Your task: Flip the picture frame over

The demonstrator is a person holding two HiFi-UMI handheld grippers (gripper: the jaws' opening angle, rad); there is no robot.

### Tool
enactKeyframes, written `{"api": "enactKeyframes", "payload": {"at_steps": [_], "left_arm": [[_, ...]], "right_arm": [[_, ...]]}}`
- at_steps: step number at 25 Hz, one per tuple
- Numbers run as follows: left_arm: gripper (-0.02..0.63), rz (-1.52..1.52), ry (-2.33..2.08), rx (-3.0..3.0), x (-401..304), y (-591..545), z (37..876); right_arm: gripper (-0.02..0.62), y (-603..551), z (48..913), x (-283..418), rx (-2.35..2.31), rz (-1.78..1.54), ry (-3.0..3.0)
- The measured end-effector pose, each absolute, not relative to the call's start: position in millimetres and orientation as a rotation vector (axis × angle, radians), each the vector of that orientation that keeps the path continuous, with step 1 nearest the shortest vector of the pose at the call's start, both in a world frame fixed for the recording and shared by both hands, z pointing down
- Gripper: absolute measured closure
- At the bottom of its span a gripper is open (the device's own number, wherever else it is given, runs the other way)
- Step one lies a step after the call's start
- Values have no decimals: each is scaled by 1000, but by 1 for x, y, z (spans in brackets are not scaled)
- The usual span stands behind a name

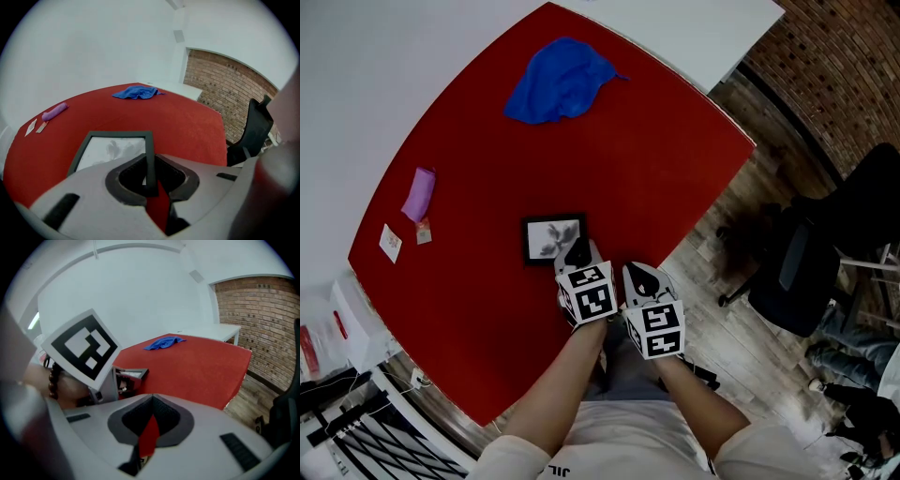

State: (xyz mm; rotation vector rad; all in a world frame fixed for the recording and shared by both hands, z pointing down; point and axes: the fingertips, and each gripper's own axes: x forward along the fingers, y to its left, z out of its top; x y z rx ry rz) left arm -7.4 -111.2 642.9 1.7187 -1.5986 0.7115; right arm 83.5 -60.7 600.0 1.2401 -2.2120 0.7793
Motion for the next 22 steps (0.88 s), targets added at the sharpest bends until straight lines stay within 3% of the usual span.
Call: {"api": "enactKeyframes", "payload": {"at_steps": [22], "left_arm": [[538, -219, -1030, 1658, -19, -113, 540]], "right_arm": [[591, -57, 583, 47, 1171, 666, -2340]]}}
